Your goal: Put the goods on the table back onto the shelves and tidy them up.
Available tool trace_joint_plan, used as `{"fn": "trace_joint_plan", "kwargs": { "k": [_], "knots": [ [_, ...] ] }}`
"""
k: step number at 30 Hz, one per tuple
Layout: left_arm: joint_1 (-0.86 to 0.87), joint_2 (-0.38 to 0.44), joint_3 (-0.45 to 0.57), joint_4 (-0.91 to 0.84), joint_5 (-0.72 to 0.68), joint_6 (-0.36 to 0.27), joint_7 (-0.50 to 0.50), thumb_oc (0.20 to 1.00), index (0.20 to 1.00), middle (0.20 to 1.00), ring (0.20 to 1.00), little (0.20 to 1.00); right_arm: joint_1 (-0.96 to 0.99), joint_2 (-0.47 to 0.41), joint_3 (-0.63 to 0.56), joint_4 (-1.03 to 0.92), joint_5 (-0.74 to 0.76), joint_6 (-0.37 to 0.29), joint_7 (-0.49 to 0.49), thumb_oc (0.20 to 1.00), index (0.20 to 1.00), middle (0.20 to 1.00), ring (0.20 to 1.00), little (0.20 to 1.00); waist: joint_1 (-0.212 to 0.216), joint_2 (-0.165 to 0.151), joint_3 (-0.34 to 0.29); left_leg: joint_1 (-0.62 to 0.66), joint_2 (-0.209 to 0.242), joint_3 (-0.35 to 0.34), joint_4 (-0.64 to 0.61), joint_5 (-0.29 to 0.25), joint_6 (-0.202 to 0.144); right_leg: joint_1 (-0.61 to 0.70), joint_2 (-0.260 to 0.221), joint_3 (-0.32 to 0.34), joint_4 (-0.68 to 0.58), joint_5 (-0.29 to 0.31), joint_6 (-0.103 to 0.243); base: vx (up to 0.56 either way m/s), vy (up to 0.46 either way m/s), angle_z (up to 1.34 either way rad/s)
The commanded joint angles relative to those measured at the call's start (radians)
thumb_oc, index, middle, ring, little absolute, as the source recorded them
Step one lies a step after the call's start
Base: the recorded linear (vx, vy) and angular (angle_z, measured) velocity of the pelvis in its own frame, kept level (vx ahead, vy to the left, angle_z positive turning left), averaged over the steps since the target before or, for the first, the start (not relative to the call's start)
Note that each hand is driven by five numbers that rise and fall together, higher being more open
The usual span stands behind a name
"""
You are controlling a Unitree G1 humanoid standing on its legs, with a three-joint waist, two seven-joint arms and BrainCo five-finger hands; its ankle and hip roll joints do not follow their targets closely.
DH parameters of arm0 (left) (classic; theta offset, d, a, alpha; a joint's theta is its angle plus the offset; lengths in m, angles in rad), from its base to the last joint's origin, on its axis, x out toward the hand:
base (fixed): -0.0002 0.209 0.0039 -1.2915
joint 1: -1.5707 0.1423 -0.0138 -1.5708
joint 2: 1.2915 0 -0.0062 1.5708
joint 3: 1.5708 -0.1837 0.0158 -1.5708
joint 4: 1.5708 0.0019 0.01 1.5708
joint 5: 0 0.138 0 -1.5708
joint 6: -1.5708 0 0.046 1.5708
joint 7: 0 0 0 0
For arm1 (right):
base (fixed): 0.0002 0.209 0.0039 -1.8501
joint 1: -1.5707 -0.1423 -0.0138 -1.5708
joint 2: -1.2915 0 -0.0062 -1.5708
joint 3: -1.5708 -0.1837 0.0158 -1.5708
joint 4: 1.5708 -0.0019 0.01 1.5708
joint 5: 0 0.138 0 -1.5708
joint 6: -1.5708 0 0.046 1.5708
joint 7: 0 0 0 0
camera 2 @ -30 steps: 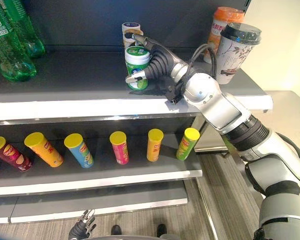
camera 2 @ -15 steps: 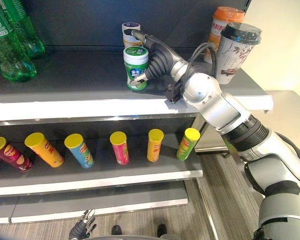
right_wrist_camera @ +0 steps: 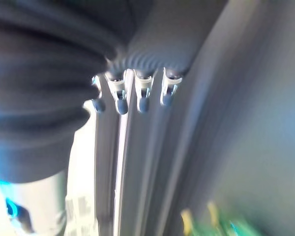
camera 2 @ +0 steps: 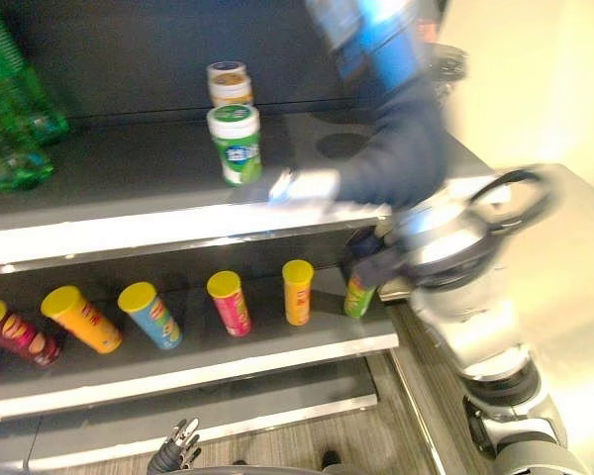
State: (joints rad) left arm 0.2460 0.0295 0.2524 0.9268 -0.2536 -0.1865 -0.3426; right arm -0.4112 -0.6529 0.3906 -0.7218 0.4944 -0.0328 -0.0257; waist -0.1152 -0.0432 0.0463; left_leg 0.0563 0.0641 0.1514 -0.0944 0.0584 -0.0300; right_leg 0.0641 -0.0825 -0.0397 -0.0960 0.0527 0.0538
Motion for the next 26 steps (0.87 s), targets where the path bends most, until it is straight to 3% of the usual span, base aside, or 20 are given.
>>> {"fn": "trace_joint_plan", "kwargs": {
  "k": [1, 3, 5, 6, 9, 11, 12, 13, 15, 17, 19, 22, 23, 24, 26],
  "knots": [
    [-0.057, 0.007, -0.084, 0.020, 0.035, -0.002, 0.021, 1.000, 1.000, 1.000, 1.000, 1.000, 0.014, -0.004, 0.018, 0.072, 0.267, -0.035, 0.180, 1.000, 1.000, 1.000, 1.000, 1.000, 0.031, -0.016, -0.001, 0.041, 0.038, -0.039, 0.007, -0.089, -0.013, 0.024, -0.033, -0.025, 0.009, 0.050, -0.034, 0.00, -0.036, -0.02],
    [-0.068, 0.033, -0.128, 0.017, 0.038, 0.003, 0.034, 1.000, 1.000, 1.000, 1.000, 1.000, 0.115, 0.087, 0.029, 0.152, 0.317, 0.002, 0.250, 1.000, 1.000, 1.000, 1.000, 1.000, 0.032, -0.017, -0.004, 0.049, 0.039, -0.038, 0.007, -0.099, -0.015, 0.020, -0.033, -0.028, 0.009, 0.048, -0.040, 0.01, -0.023, -0.05],
    [-0.062, 0.043, -0.134, 0.016, 0.037, 0.004, 0.035, 1.000, 1.000, 1.000, 1.000, 1.000, 0.117, 0.104, 0.019, 0.172, 0.314, 0.001, 0.269, 1.000, 1.000, 1.000, 1.000, 1.000, 0.039, -0.025, -0.008, 0.051, 0.040, -0.035, 0.007, -0.101, -0.016, 0.021, -0.032, -0.026, 0.009, 0.048, -0.040, 0.01, -0.014, -0.14],
    [-0.103, 0.070, -0.155, 0.029, 0.031, 0.015, 0.044, 1.000, 1.000, 1.000, 1.000, 1.000, 0.253, 0.276, -0.015, 0.446, 0.342, 0.101, 0.451, 1.000, 1.000, 1.000, 1.000, 1.000, 0.046, -0.030, -0.009, 0.065, 0.042, -0.031, 0.007, -0.116, -0.018, 0.021, -0.032, -0.027, 0.009, 0.047, -0.046, -0.02, -0.025, -0.27],
    [-0.135, 0.096, -0.156, 0.025, 0.021, 0.024, 0.030, 1.000, 1.000, 1.000, 1.000, 1.000, 0.385, 0.415, -0.096, 0.764, 0.291, 0.219, 0.693, 1.000, 1.000, 1.000, 1.000, 1.000, 0.054, -0.032, -0.004, 0.066, 0.040, -0.029, 0.007, -0.117, -0.022, 0.015, -0.038, -0.031, 0.009, 0.053, -0.052, 0.01, -0.012, -0.11],
    [-0.132, 0.106, -0.163, 0.025, 0.020, 0.025, 0.028, 1.000, 1.000, 1.000, 1.000, 1.000, 0.365, 0.448, -0.126, 0.831, 0.254, 0.207, 0.750, 1.000, 1.000, 1.000, 1.000, 1.000, 0.061, -0.039, -0.009, 0.068, 0.042, -0.028, 0.007, -0.124, -0.023, 0.017, -0.037, -0.032, 0.009, 0.047, -0.051, 0.02, -0.001, -0.03],
    [-0.159, 0.111, -0.157, 0.034, 0.042, 0.033, 0.021, 1.000, 1.000, 1.000, 1.000, 1.000, 0.438, 0.470, -0.216, 1.139, 0.022, 0.198, 0.769, 1.000, 1.000, 1.000, 1.000, 1.000, 0.059, -0.036, -0.011, 0.070, 0.041, -0.024, 0.007, -0.124, -0.026, 0.016, -0.042, -0.035, 0.009, 0.047, -0.052, -0.05, -0.002, -0.03],
    [-0.171, 0.114, -0.162, 0.035, 0.052, 0.032, 0.020, 1.000, 1.000, 1.000, 1.000, 1.000, 0.428, 0.490, -0.251, 1.251, -0.064, 0.167, 0.770, 1.000, 1.000, 1.000, 1.000, 1.000, 0.062, -0.038, -0.014, 0.064, 0.039, -0.023, 0.007, -0.118, -0.027, 0.009, -0.045, -0.036, 0.009, 0.053, -0.052, -0.06, -0.005, 0.05],
    [-0.174, 0.113, -0.172, 0.029, 0.049, 0.030, 0.007, 1.000, 1.000, 1.000, 1.000, 1.000, 0.421, 0.592, -0.347, 1.407, -0.046, 0.197, 0.861, 1.000, 1.000, 1.000, 1.000, 1.000, 0.064, -0.034, -0.023, 0.059, 0.039, -0.019, 0.007, -0.119, -0.026, 0.003, -0.048, -0.041, 0.009, 0.054, -0.054, 0.01, -0.005, -0.03],
    [-0.177, 0.120, -0.179, 0.027, 0.047, 0.030, 0.006, 1.000, 1.000, 1.000, 1.000, 1.000, 0.404, 0.599, -0.367, 1.432, -0.055, 0.191, 0.876, 1.000, 1.000, 1.000, 1.000, 1.000, 0.070, -0.039, -0.022, 0.056, 0.039, -0.021, 0.007, -0.119, -0.027, 0.001, -0.049, -0.042, 0.009, 0.053, -0.054, 0.01, -0.007, -0.22],
    [-0.165, 0.125, -0.170, 0.007, 0.044, 0.028, 0.003, 1.000, 1.000, 1.000, 1.000, 1.000, 0.436, 0.570, -0.411, 1.522, -0.171, 0.162, 0.889, 1.000, 1.000, 1.000, 1.000, 1.000, 0.075, -0.040, -0.036, 0.052, 0.035, -0.018, 0.007, -0.116, -0.027, 0.001, -0.056, -0.049, 0.009, 0.057, -0.053, 0.00, -0.016, -0.02],
    [-0.163, 0.104, -0.150, 0.021, 0.058, 0.022, 0.009, 1.000, 1.000, 1.000, 1.000, 1.000, 0.456, 0.503, -0.383, 1.591, -0.322, 0.122, 0.691, 1.000, 1.000, 1.000, 1.000, 1.000, 0.073, -0.035, -0.049, 0.045, 0.033, -0.015, 0.007, -0.112, -0.029, -0.001, -0.058, -0.056, 0.009, 0.055, -0.047, 0.01, -0.009, 0.17],
    [-0.164, 0.104, -0.150, 0.021, 0.058, 0.022, 0.009, 1.000, 1.000, 1.000, 1.000, 1.000, 0.455, 0.504, -0.383, 1.593, -0.322, 0.121, 0.691, 1.000, 1.000, 1.000, 1.000, 1.000, 0.073, -0.036, -0.050, 0.043, 0.033, -0.016, 0.007, -0.112, -0.028, -0.003, -0.058, -0.056, 0.009, 0.056, -0.047, 0.01, -0.006, 0.17],
    [-0.164, 0.072, -0.120, 0.034, 0.059, 0.016, 0.003, 1.000, 1.000, 1.000, 1.000, 1.000, 0.442, 0.546, -0.438, 1.657, -0.330, 0.086, 0.548, 1.000, 1.000, 1.000, 1.000, 1.000, 0.070, -0.022, -0.059, 0.041, 0.034, -0.011, 0.007, -0.109, -0.030, -0.002, -0.054, -0.056, 0.009, 0.049, -0.040, 0.00, -0.001, 0.10],
    [-0.164, 0.067, -0.120, 0.033, 0.061, 0.015, -0.001, 1.000, 1.000, 1.000, 1.000, 1.000, 0.426, 0.536, -0.413, 1.684, -0.377, 0.025, 0.471, 1.000, 1.000, 1.000, 1.000, 1.000, 0.075, -0.017, -0.061, 0.028, 0.032, -0.013, 0.007, -0.096, -0.031, -0.012, -0.052, -0.053, 0.009, 0.055, -0.039, -0.03, -0.003, 0.00]
  ]
}}
